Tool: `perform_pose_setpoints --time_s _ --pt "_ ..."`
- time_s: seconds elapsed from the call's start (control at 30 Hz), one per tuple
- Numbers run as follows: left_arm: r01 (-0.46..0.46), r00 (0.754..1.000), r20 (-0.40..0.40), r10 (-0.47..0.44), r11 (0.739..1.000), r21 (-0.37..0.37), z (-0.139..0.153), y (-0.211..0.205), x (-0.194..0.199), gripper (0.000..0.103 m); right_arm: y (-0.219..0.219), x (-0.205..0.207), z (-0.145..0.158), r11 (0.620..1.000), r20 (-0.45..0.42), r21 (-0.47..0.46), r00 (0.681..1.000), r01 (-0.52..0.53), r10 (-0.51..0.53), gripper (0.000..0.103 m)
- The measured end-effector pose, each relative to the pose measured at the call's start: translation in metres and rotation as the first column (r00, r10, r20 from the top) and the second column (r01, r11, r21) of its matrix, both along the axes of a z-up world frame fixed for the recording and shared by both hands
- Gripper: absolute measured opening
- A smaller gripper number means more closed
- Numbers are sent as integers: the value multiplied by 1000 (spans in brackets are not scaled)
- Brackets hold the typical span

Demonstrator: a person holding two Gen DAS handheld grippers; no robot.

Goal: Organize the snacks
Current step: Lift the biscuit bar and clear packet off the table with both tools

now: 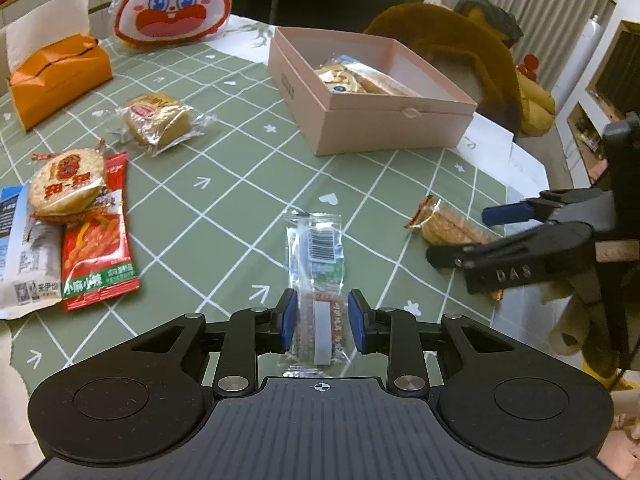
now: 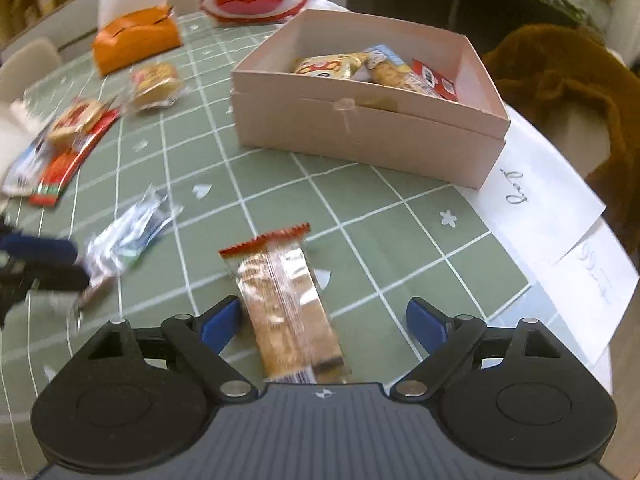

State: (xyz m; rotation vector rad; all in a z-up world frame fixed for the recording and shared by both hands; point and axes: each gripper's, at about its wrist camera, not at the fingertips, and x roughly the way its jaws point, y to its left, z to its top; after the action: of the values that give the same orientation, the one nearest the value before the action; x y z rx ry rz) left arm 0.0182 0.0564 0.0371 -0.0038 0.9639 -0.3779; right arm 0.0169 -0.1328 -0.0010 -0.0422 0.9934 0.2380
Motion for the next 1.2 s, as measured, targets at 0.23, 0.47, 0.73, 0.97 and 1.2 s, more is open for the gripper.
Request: perform_pose_setpoints --time_s 0.23,0.47,0.73,0.97,1.2 --pt "-22 1000 -11 23 997 73 -10 -5 2 33 -6 -1 -3 1000 12 8 1000 11 -11 94" --pt "-38 999 -14 39 998 45 -13 -6 4 37 -8 -13 -10 998 59 18 997 56 -57 103" --pt "37 999 14 -39 992 119 -18 -29 0 39 -7 -15 -11 998 70 17 996 58 -59 103" --pt "-5 1000 17 3 996 88 -19 -25 -2 39 -5 -15 -9 998 57 12 997 56 -57 103" --pt "-28 998 52 22 992 122 -20 -33 -7 39 4 -25 1 1000 63 14 998 -21 20 65"
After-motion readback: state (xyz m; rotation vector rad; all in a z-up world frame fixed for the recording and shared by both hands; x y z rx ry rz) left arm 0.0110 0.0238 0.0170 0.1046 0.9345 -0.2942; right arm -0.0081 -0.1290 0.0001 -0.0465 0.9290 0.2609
